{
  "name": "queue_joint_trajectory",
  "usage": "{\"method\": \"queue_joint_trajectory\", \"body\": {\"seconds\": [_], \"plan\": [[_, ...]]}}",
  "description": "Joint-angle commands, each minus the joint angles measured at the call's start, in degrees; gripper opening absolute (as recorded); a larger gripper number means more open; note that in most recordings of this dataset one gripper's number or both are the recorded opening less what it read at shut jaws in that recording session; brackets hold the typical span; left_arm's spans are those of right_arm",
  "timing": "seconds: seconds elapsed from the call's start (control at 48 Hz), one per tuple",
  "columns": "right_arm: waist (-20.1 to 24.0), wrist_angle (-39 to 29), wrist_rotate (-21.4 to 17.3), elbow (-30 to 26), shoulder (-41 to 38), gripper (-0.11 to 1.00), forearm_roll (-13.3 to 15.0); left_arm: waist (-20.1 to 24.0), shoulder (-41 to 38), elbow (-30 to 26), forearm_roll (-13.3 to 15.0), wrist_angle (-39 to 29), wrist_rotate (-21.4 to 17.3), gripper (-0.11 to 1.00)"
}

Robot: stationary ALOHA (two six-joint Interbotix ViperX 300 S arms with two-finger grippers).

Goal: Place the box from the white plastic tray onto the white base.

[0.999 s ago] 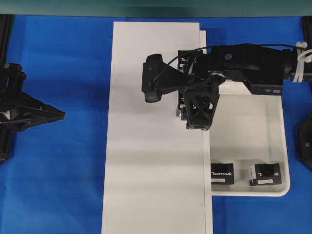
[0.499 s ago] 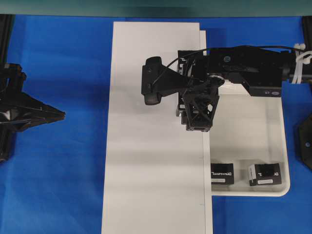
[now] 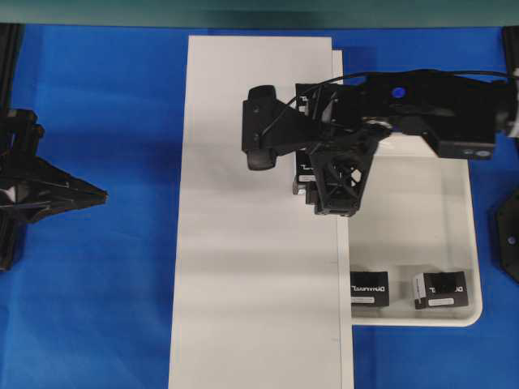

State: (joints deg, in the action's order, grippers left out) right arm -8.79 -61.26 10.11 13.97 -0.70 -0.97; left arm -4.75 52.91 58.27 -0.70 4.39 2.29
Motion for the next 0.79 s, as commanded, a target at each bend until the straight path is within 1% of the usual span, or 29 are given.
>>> {"method": "queue_joint_trajectory", "body": {"seconds": [0.0, 0.229, 0.458, 0.52, 0.645, 0.77], "plan": [[0.0, 0.0, -0.2, -0.4, 1.8, 0.98, 0.3, -0.1, -0.3, -1.6, -0.2, 0.2, 0.1, -0.07], [0.2, 0.1, -0.8, -0.4, 6.8, 0.98, 0.3, -0.1, -0.4, -1.6, -0.2, 0.4, 0.3, -0.07], [0.2, 0.4, -0.8, 0.9, 14.1, 0.98, 0.3, -0.1, -0.4, -2.5, -0.2, 0.4, 0.1, -0.07], [0.2, 0.7, -0.7, 2.2, 16.2, 0.98, 0.3, -0.1, -0.4, -2.5, -0.2, 0.4, 0.2, -0.07], [-0.1, 3.3, -0.8, 6.6, 20.8, 0.98, 0.3, -0.1, -0.4, -2.5, -0.2, 0.8, 0.2, -0.07], [0.1, 8.4, -0.8, 11.4, 26.0, 0.98, 0.3, -0.1, -0.4, -2.5, -0.2, 0.9, 0.2, -0.07]]}}
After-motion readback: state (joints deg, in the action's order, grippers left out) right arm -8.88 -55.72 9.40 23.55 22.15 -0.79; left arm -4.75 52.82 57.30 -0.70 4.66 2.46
